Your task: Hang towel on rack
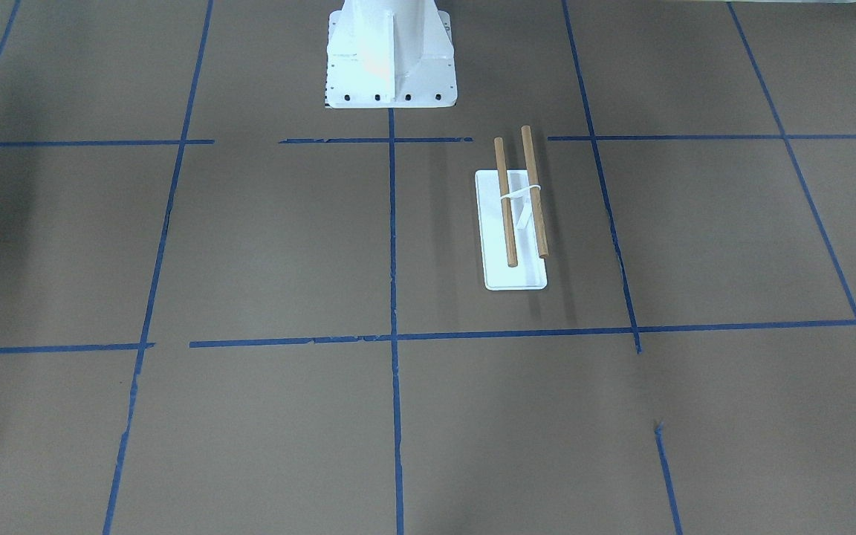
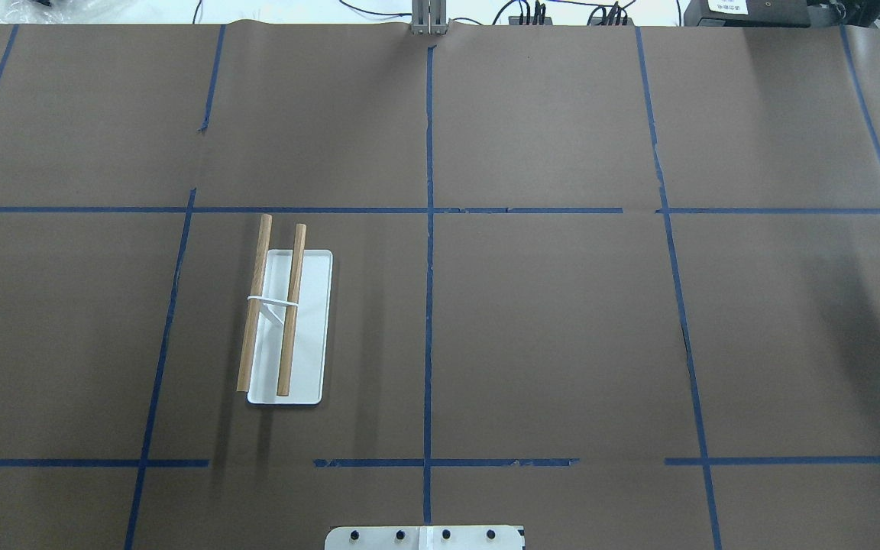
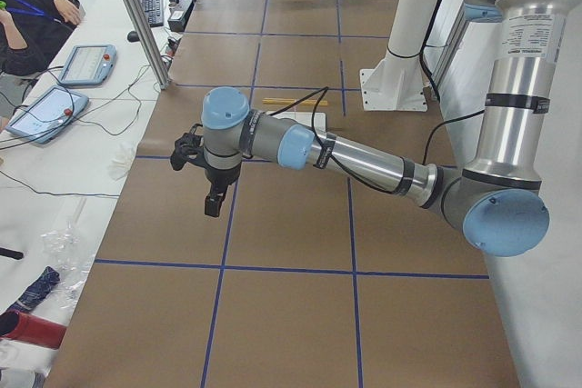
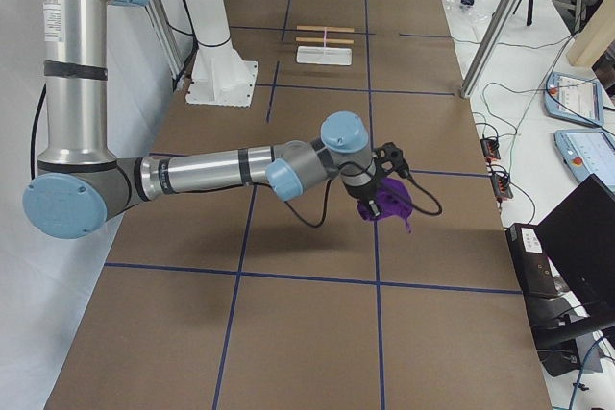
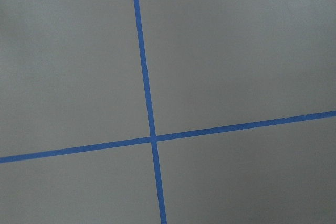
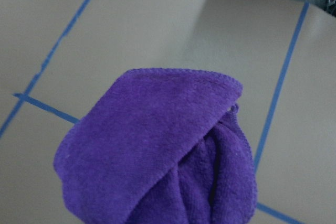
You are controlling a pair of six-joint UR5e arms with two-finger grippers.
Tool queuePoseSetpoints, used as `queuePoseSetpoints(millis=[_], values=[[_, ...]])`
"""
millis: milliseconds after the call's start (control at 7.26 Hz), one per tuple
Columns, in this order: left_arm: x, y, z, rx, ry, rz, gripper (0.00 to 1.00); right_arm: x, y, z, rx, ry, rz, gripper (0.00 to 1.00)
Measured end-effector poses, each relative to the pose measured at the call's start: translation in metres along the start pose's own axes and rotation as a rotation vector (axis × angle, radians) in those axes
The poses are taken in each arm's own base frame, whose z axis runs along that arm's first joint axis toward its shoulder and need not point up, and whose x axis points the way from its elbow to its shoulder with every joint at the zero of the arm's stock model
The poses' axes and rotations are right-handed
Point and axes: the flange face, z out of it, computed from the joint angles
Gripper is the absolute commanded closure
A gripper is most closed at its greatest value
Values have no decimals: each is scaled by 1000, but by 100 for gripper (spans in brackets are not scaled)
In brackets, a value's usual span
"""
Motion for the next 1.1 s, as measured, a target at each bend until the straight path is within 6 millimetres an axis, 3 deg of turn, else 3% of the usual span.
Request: queuePoseSetpoints(millis=[275,413,551,688,826,1101], values=[[22,-17,-6,114,27,18,0,-99,-89,4,72,-42,-20,100],[34,-21,-2,134,45,15,0,-160,-124,18,107,-44,-14,100],[51,-25,3,162,74,-9,0,-224,-147,31,150,-44,-11,100],[77,-27,10,196,126,-49,0,-291,-156,39,195,-60,-14,100],[114,-29,22,219,203,-103,0,-355,-152,41,233,-94,-32,100],[195,-40,39,226,387,-229,0,-469,-124,39,283,-185,-85,100]])
